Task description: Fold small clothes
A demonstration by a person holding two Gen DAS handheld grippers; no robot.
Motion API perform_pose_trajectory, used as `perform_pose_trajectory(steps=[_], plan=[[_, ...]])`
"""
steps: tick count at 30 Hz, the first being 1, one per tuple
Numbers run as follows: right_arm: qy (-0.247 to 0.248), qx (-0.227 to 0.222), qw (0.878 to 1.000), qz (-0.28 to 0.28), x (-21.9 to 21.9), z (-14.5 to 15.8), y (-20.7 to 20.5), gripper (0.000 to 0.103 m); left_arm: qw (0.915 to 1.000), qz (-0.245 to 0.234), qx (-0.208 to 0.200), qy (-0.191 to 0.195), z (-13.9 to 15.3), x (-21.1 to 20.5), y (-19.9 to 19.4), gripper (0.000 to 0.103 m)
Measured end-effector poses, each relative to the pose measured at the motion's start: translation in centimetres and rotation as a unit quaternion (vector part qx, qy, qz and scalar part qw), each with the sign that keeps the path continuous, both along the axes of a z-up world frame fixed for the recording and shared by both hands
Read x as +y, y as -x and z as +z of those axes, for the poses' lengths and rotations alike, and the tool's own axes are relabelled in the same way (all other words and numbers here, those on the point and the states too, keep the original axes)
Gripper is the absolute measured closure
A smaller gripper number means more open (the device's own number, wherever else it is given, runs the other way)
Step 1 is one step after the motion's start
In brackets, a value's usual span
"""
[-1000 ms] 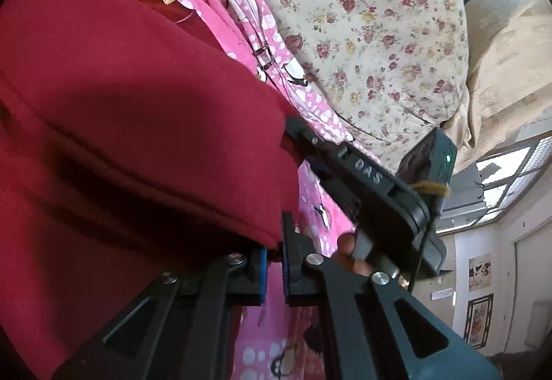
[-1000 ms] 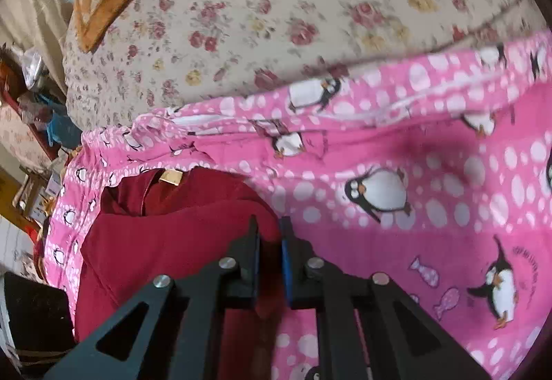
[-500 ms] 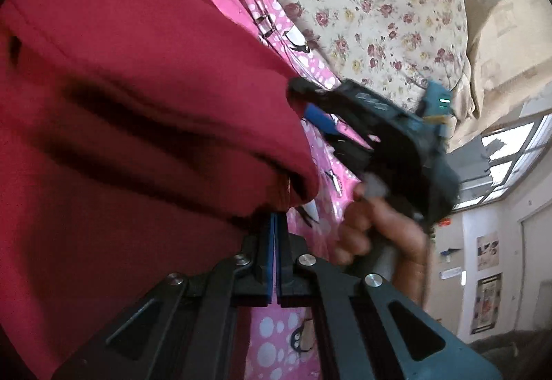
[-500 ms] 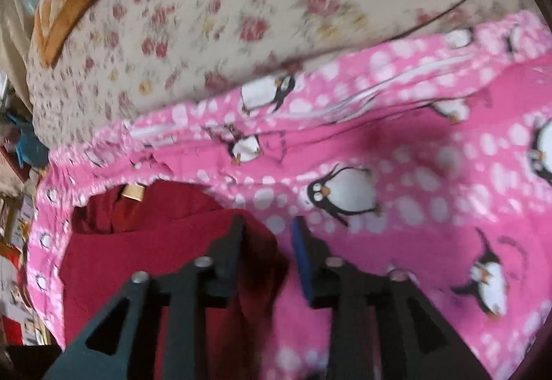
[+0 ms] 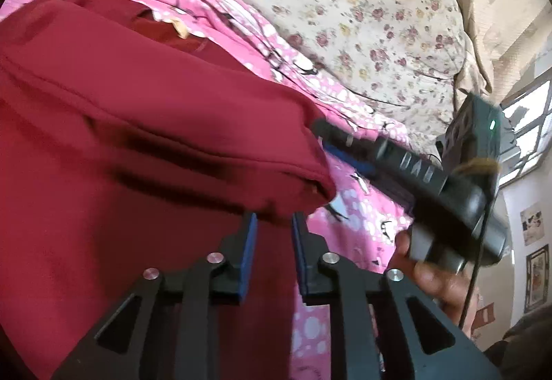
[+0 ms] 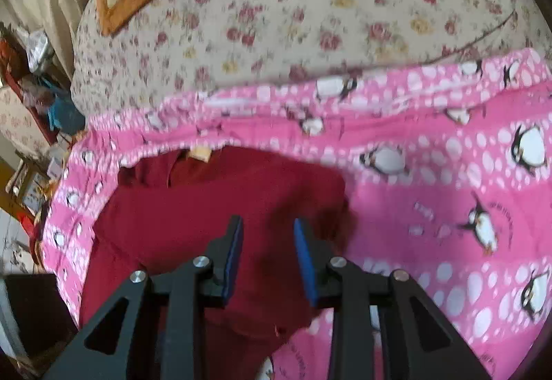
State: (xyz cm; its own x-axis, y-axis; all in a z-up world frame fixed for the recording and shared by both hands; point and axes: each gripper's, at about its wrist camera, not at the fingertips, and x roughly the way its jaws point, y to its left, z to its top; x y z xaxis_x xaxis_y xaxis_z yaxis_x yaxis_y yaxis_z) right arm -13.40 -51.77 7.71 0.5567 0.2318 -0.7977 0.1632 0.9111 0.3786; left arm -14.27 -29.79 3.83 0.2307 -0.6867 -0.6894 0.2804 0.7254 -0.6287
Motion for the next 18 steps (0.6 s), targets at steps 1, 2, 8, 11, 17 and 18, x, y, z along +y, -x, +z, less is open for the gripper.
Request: perform_pose_trajectory(steps=[1,2,8,11,17,18], plan=[[0.001,0.007,1.000,0.004,0.4,-0.7,0.2,0.072,1.0000,0.002,-0.001,-0.005,0.0,0.5,0.0,0.100],[0.007,0.018,1.000,0.008,0.9,-1.5,0.6,0.072,0.9999,0.005,-0.001,-0.010,0.0,0.9,0.0,0.096],[0.043,0.054,0.997,0.017,2.1,-2.6,2.5,0.072,0.9997,0.000,-0.001,-0.026,0.4,3.4,-0.6,0.095],[0.034,0.041,0.999,0.009,1.6,-1.1,3.2,0.072,0.9990,0.004,-0.014,-0.043,1.0,6.0,-1.3,0.095],[-0.008,0.005,0.998,-0.064,-1.2,-0.2,1.3,0.066,0.9950,0.043,-0.045,-0.077,2.3,12.3,-4.4,0.092],[-0.015,0.004,0.997,-0.071,-1.5,-0.5,0.6,0.066,0.9935,0.054,-0.054,-0.084,2.5,13.4,-5.1,0.091]])
